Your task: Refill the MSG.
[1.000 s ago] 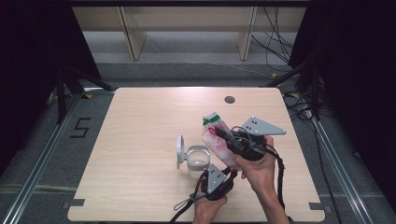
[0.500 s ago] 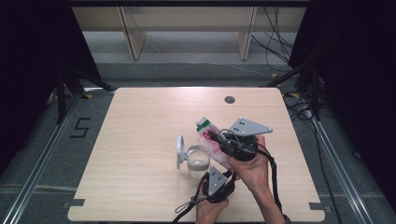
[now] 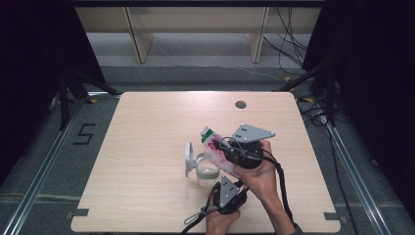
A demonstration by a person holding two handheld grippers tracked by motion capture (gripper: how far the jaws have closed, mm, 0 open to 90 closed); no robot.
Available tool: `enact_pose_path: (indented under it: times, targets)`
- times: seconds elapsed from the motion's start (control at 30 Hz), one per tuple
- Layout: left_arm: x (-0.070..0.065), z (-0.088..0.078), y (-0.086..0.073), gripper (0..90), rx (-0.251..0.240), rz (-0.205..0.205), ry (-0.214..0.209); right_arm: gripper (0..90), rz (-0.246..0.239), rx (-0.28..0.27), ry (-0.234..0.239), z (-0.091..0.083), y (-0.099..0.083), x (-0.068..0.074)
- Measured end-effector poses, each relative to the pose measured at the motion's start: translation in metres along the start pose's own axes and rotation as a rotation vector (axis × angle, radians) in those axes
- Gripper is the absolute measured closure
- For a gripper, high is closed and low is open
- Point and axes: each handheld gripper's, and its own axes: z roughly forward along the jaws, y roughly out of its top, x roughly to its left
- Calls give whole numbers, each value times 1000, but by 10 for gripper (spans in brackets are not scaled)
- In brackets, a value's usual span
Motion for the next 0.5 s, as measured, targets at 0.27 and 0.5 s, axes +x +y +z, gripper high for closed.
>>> enact_pose_path:
  times: [0.27, 0.5]
  targets:
    - [0, 1, 0, 773, 1, 0, -3, 900, -22, 9, 8, 5, 1, -1]
    - [1, 3, 0, 773, 2, -4, -4, 900, -7, 22, 2, 9, 2, -2]
